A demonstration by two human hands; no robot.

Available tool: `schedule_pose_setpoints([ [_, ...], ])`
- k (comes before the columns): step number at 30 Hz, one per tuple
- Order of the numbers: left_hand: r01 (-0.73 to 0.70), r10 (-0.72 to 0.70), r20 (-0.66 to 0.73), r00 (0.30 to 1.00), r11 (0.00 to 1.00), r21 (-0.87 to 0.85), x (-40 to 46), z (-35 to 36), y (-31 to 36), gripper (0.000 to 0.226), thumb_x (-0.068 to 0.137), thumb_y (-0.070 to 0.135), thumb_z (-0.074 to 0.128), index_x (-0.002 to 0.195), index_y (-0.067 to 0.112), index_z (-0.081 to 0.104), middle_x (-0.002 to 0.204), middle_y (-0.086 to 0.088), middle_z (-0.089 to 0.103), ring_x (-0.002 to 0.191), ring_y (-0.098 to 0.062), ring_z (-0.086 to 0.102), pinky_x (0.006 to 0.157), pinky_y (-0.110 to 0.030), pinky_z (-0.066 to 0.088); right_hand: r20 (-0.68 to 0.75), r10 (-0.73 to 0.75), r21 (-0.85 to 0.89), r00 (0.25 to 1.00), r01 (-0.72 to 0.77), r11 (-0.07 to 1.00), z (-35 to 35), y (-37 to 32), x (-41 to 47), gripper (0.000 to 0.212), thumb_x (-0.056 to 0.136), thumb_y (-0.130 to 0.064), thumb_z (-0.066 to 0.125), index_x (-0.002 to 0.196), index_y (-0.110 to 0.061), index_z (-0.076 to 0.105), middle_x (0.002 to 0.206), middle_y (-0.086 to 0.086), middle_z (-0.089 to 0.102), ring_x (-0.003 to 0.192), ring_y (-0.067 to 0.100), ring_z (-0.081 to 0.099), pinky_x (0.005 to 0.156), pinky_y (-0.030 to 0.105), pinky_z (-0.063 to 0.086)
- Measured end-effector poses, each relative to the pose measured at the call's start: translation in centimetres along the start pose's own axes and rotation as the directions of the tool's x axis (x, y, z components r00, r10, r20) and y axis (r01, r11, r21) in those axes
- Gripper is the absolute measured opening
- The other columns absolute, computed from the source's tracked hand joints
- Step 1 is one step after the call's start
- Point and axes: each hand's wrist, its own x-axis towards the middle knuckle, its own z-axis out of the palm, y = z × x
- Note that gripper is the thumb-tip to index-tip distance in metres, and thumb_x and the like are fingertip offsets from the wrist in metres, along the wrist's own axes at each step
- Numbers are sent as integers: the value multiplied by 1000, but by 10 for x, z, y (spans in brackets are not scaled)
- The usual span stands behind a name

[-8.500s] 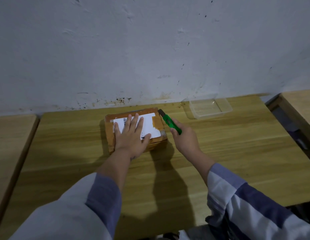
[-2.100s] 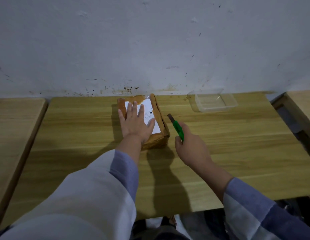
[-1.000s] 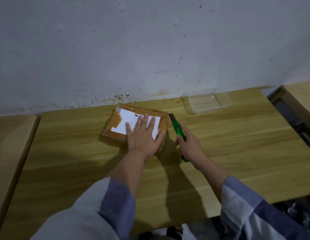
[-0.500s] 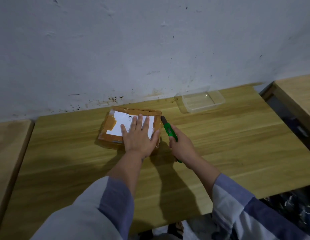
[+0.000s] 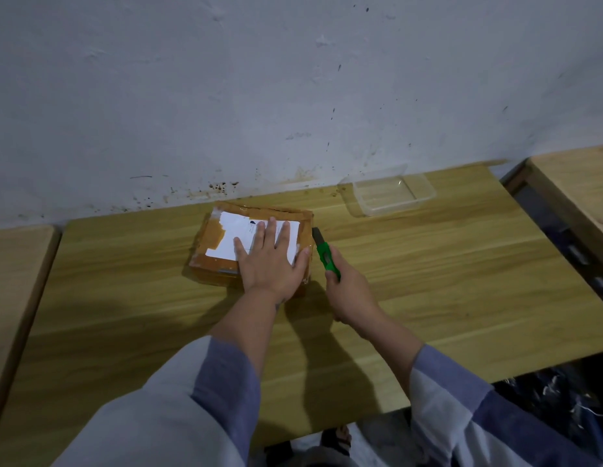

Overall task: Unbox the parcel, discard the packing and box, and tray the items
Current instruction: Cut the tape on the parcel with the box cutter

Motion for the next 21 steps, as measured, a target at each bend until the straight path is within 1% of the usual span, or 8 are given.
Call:
schedule_pose_setpoints([
  [3, 4, -4, 0, 1000, 1000, 5, 0, 0, 1, 69, 91, 65, 7, 152, 31, 2, 162, 1, -4, 149, -20, -7, 116, -57, 0, -2, 14, 76, 1000, -14, 997, 3, 5, -10, 54, 100, -19, 35, 149, -36, 18, 126, 10, 60, 80, 21, 51, 69, 35, 47],
  [6, 7, -7, 2, 1000, 1000, 7, -1, -2, 1, 69, 92, 64, 7, 152, 31, 2, 162, 1, -4, 149, -20, -7, 116, -58, 0, 5, 18, 78, 1000, -18, 997, 5, 5, -17, 54, 100, -19, 35, 149, -36, 17, 126, 9, 59, 78, 19, 52, 68, 34, 47],
  [9, 6, -6, 13, 1000, 1000, 10, 0, -2, 2, 69, 92, 64, 7, 152, 31, 1, 162, 1, -5, 149, -20, -7, 116, -58, 0, 13, 25, 116, 1000, -27, 993, 5, 5, -18, 54, 100, -19, 35, 148, -37, 19, 130, 7, 57, 78, 16, 48, 73, 37, 47],
  [14, 7, -7, 26, 1000, 1000, 10, -1, -4, 1, 69, 92, 64, 8, 152, 30, 1, 162, 1, -6, 149, -20, -8, 116, -58, -1, 26, 42, 76, 999, -44, 996, -1, -1, -17, 55, 99, -18, 36, 148, -36, 20, 132, 9, 55, 85, 19, 47, 78, 40, 49],
  [15, 7, -8, 29, 1000, 1000, 11, -1, -4, 1, 69, 92, 64, 7, 152, 31, 1, 162, 1, -6, 149, -20, -8, 116, -58, -1, 36, 53, 77, 998, -55, 996, -2, -2, -17, 54, 99, -18, 35, 148, -36, 20, 130, 10, 56, 83, 20, 48, 75, 39, 50],
  [17, 7, -7, 31, 999, 1000, 13, -1, -4, 0, 69, 92, 64, 7, 152, 31, 1, 162, 1, -6, 149, -20, -8, 116, -58, -1, 66, 84, 95, 994, -90, 991, -5, -5, -19, 54, 99, -18, 34, 147, -39, 21, 121, 11, 58, 74, 21, 52, 62, 36, 52],
  [19, 5, -6, 35, 999, 1000, 16, -1, -3, -1, 69, 92, 64, 7, 152, 31, 1, 162, 1, -6, 149, -20, -8, 116, -58, -1, 96, 107, 136, 990, -119, 984, -8, -7, -20, 54, 99, -18, 34, 147, -40, 22, 103, 7, 56, 61, 18, 50, 49, 32, 48],
  [21, 6, -6, 33, 999, 1000, 18, 0, -2, -2, 70, 91, 65, 7, 152, 31, 1, 162, 1, -6, 149, -20, -7, 115, -58, -1, 126, 115, 170, 985, -135, 976, -11, -7, -22, 53, 99, -16, 33, 146, -39, 23, 85, -1, 48, 55, 16, 47, 45, 30, 44],
])
